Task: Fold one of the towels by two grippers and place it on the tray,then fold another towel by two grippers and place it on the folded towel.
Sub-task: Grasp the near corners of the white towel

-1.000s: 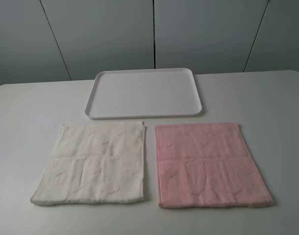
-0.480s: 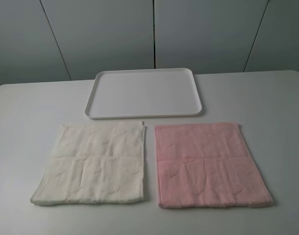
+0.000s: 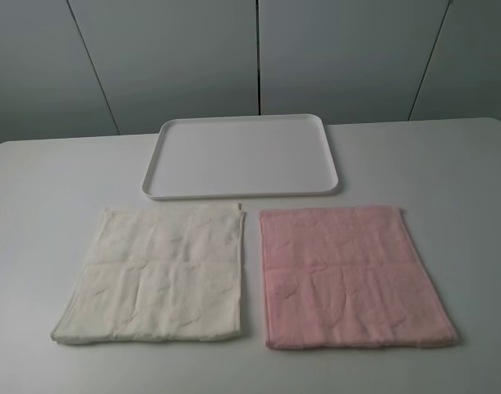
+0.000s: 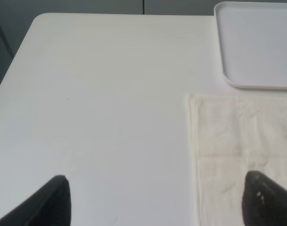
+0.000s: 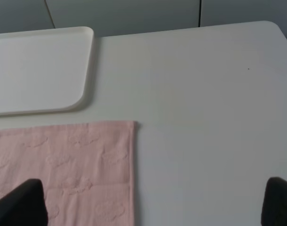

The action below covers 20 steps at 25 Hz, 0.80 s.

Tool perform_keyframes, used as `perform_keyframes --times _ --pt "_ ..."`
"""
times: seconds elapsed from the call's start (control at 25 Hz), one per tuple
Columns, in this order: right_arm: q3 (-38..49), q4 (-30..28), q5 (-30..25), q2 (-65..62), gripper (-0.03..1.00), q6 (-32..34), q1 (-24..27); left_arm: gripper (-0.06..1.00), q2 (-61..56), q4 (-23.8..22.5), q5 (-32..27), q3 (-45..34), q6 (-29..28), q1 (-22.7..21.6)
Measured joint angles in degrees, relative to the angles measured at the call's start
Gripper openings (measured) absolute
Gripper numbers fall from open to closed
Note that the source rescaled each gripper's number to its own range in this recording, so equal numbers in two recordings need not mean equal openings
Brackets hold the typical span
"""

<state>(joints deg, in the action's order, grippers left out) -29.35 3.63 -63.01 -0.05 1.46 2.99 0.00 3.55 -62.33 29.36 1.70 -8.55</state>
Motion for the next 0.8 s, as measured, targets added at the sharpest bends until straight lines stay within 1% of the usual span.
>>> perform_keyframes --times 0.44,0.56,0.8 --pt "0.00 0.00 0.11 0.00 0.98 0.00 -0.65 0.94 0.00 0.00 0.00 0.00 0.00 0.00" --pt "0.00 0.00 0.21 0.00 0.98 0.03 -0.65 0.97 0.00 0.00 0.00 0.00 0.00 0.00" --pt "0.00 4.84 -0.29 0.00 0.98 0.34 -0.65 0.97 0.00 -0.18 0.00 0.00 0.00 0.88"
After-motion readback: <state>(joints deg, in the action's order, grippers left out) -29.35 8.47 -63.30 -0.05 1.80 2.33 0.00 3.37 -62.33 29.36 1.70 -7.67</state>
